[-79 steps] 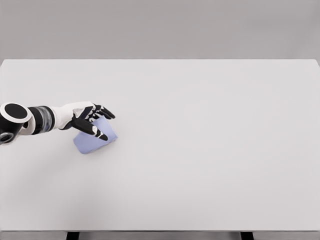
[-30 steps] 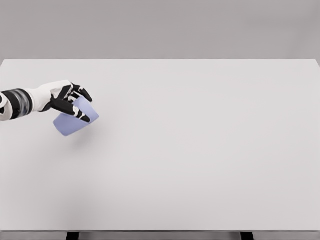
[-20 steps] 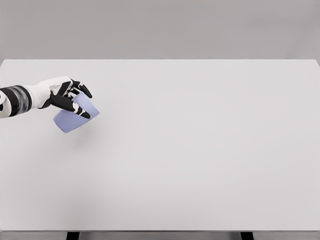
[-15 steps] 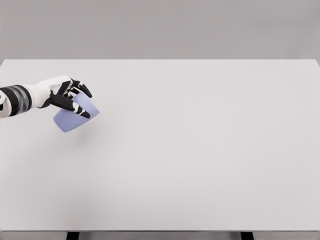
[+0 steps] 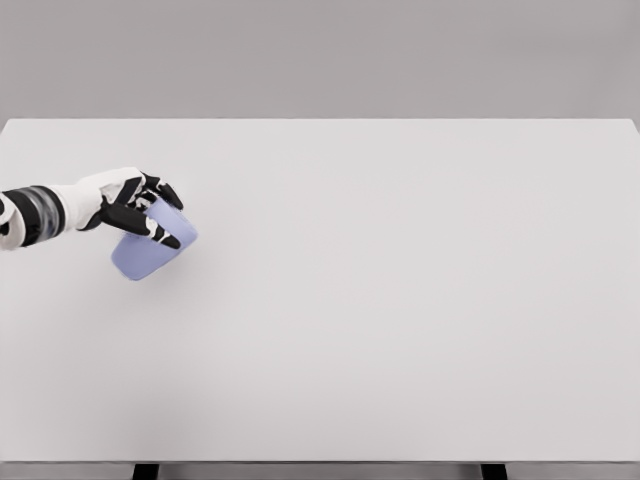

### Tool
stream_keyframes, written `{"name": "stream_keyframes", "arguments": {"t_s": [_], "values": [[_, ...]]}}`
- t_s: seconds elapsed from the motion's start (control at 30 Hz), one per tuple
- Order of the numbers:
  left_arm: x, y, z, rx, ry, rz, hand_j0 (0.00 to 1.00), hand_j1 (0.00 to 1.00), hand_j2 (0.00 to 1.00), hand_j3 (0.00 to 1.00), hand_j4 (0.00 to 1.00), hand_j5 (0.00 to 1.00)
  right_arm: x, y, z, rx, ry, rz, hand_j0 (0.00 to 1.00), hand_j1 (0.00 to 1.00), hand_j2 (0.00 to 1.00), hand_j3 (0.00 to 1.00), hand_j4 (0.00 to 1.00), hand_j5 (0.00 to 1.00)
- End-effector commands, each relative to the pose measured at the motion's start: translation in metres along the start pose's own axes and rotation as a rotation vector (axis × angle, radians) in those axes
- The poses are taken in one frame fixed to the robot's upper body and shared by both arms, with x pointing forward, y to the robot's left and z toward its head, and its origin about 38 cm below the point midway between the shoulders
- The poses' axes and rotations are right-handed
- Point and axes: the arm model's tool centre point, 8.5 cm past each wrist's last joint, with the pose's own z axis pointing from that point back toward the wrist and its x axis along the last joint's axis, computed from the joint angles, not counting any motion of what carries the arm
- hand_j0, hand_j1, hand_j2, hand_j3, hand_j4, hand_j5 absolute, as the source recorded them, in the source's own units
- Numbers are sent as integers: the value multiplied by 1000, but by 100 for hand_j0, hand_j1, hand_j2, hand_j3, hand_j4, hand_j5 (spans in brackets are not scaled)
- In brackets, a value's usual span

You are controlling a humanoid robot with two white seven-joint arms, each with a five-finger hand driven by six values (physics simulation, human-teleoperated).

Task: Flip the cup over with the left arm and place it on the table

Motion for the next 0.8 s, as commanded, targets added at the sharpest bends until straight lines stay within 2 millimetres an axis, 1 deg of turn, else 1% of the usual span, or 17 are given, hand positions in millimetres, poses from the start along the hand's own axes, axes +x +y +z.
{"name": "stream_keyframes", "arguments": {"t_s": [0.0, 0.03, 0.47, 0.57, 0.67, 0.77], "values": [[20, 20, 12, 54, -68, 19, 31, 31, 31, 31, 31, 31, 0, 0, 0, 0, 0, 0, 100, 100, 100, 100, 100, 100], [17, 20, 13, 55, -69, 28, 31, 31, 31, 31, 31, 31, 0, 0, 0, 0, 0, -1, 100, 100, 100, 100, 100, 100], [18, 25, 17, 73, -100, 42, 30, 30, 30, 30, 30, 30, 0, 0, 0, 0, 0, 0, 100, 100, 100, 100, 100, 100], [18, 25, 17, 72, -108, 42, 29, 29, 29, 29, 29, 29, 0, 0, 0, 0, 0, -1, 100, 100, 100, 100, 100, 100], [14, 22, 16, 67, -139, 47, 27, 27, 27, 27, 27, 27, 0, 0, 0, 0, 0, 0, 100, 100, 100, 100, 100, 100], [16, 24, 17, 71, -148, 49, 27, 27, 27, 27, 27, 27, 0, 0, 0, 0, 0, -1, 100, 100, 100, 100, 100, 100]]}}
